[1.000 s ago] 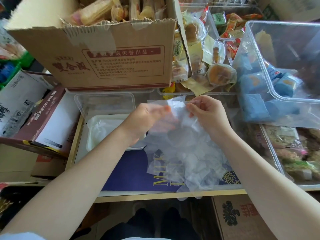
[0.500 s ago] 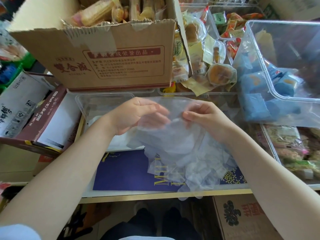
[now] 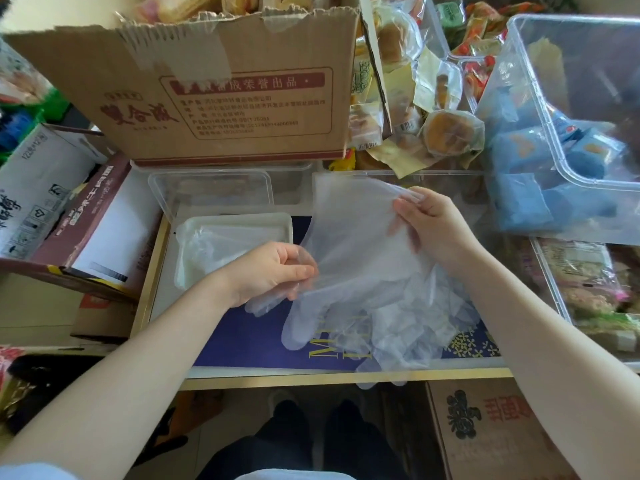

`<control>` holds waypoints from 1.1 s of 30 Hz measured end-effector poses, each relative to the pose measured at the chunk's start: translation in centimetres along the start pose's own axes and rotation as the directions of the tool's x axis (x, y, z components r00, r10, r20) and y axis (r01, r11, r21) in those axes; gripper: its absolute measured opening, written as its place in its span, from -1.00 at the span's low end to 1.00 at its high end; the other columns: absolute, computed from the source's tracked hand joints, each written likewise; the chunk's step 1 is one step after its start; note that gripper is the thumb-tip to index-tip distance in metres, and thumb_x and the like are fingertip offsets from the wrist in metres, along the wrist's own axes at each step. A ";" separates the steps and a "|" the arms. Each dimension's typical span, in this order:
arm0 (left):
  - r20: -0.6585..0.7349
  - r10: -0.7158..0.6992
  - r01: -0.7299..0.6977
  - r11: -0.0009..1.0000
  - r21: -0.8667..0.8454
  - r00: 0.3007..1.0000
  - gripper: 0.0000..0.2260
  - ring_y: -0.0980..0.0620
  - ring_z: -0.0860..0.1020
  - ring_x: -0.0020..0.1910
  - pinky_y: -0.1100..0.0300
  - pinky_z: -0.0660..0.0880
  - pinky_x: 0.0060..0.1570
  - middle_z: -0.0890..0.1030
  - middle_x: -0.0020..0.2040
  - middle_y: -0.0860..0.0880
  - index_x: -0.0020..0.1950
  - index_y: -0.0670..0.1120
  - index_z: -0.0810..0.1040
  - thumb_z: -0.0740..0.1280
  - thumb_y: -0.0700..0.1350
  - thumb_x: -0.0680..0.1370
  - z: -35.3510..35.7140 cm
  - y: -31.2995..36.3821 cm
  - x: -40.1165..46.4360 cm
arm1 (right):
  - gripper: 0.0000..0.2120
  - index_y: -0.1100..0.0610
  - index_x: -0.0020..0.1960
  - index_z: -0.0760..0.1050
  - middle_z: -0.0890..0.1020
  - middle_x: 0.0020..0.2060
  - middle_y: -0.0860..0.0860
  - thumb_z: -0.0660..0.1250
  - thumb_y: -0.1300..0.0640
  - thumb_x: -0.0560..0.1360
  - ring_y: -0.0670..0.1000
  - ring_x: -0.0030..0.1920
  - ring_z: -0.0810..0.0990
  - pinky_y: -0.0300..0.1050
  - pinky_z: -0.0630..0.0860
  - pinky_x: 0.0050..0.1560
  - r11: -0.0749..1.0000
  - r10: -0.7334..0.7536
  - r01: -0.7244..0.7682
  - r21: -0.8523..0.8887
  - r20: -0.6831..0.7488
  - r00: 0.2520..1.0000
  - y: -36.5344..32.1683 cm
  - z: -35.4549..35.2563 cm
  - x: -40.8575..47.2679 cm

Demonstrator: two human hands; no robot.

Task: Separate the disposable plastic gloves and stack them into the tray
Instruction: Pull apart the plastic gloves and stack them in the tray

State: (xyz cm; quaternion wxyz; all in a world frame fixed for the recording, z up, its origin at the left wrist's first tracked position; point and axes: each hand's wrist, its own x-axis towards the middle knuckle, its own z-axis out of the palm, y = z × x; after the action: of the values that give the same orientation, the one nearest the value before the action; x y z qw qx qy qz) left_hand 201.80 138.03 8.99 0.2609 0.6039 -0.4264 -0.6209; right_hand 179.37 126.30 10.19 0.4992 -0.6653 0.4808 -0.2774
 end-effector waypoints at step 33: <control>-0.597 0.172 -0.108 0.984 0.142 0.784 -0.82 0.28 0.46 -0.37 0.37 0.39 -0.23 0.54 -0.39 0.24 -0.20 0.09 0.50 0.26 -0.13 0.57 1.4 -4.7 4.9 | -0.46 0.20 0.40 0.25 0.37 0.31 0.18 0.27 -0.03 0.52 0.25 0.23 0.37 0.06 0.36 0.10 0.510 0.139 -0.086 -0.856 -0.017 0.990 14.2 3.0 1.0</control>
State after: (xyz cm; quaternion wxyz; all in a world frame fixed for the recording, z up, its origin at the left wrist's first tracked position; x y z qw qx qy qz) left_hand 200.70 136.55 2.24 0.3984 0.7498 -0.3946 -0.3513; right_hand 177.10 126.05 -4.21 0.1380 -0.7992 0.5833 0.0455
